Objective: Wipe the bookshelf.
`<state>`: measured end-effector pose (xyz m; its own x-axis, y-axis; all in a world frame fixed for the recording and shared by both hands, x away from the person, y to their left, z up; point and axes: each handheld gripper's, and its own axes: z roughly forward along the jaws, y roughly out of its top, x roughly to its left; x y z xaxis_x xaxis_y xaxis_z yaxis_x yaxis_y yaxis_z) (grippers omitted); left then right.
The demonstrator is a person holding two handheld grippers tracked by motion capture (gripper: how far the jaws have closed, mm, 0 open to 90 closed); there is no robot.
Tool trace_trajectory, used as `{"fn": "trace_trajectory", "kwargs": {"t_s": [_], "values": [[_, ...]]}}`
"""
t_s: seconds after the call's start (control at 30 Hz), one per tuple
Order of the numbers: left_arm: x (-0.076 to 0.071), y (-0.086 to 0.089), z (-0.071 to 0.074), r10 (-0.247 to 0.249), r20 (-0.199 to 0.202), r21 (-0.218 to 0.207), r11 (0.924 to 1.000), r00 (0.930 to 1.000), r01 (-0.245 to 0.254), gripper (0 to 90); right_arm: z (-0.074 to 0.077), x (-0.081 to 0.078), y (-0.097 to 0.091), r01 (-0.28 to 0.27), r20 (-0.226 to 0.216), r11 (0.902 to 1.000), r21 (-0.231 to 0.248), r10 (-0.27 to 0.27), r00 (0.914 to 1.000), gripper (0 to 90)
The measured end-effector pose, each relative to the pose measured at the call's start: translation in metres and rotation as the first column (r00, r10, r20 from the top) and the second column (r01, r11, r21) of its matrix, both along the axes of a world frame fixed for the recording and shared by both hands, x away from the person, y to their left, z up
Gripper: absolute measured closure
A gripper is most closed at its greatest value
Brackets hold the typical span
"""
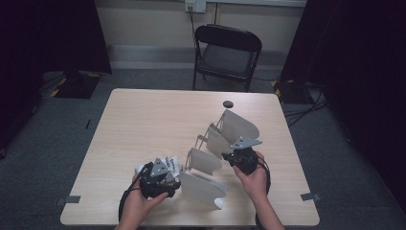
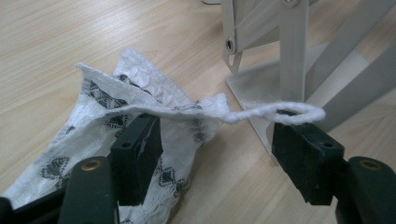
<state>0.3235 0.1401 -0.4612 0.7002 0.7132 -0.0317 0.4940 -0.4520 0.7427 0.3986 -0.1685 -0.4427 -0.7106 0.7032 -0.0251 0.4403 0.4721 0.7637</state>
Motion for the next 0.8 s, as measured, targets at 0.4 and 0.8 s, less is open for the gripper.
{"fn": "trace_trajectory", "kwargs": {"t_s": [0.4,0.8], "values": [[-0.01,-0.003,0.002,-0.009,-0.01,-0.017,0.9998,0.9999,0.009,35.8,-0.003,-0.004,0.008,-0.033,-0.004,0.9993,0.019,0.033,0.9994,89.2],[0.003,0.008,0.001,-0.002,-0.028,-0.006,1.0,0.9996,0.002,32.3,-0.006,-0.007,-0.008,0.003,0.041,0.9995,-0.032,-0.001,0.9991,69.0]]}}
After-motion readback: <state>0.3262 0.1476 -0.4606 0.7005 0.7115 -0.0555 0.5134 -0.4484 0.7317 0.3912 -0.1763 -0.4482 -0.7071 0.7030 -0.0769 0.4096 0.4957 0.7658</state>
